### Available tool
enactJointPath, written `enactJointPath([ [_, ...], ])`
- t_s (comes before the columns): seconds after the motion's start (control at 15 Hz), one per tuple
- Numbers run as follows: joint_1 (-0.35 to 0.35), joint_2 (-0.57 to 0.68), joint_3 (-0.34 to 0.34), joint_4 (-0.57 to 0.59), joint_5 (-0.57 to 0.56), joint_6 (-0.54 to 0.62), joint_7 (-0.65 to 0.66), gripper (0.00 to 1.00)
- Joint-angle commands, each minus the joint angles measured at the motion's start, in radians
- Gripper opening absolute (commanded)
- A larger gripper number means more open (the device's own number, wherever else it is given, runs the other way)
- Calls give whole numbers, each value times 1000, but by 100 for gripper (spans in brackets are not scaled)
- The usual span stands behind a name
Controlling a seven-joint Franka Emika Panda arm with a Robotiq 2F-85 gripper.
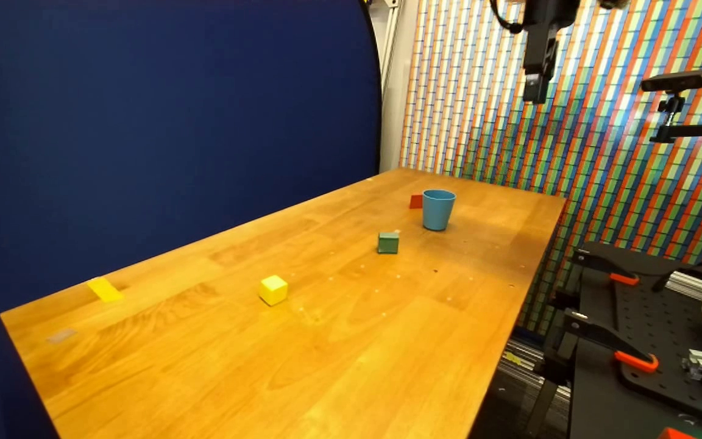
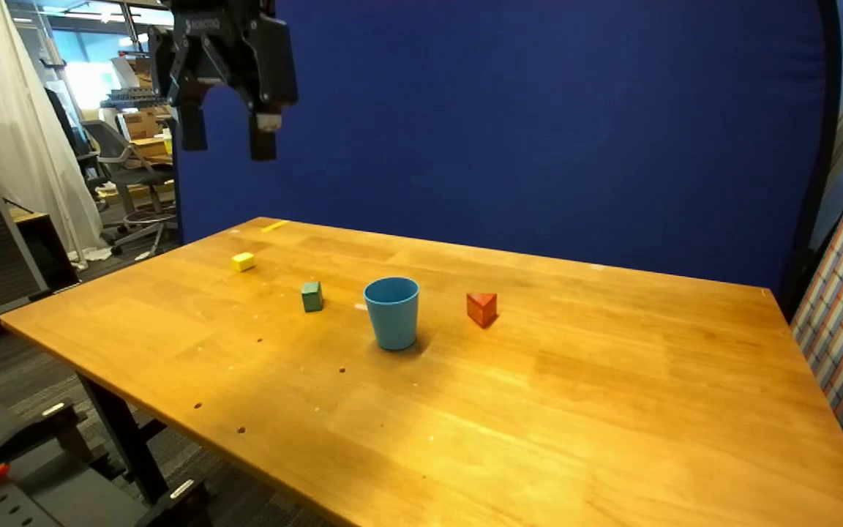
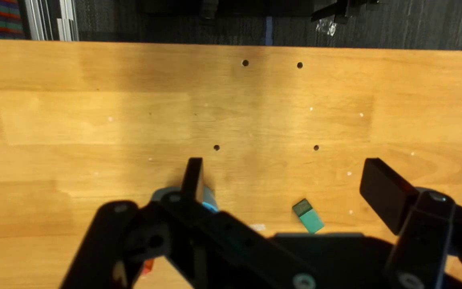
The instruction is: Put the yellow cube inside the cup
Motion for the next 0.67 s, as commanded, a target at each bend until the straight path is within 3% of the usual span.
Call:
enactJointPath([
  [0.0, 87, 225, 68, 52, 65, 134, -67, 100],
  [0.27, 158, 482, 173, 138, 107, 288, -100, 100],
  [0.6, 186, 787, 310, 362, 86, 366, -132, 100],
])
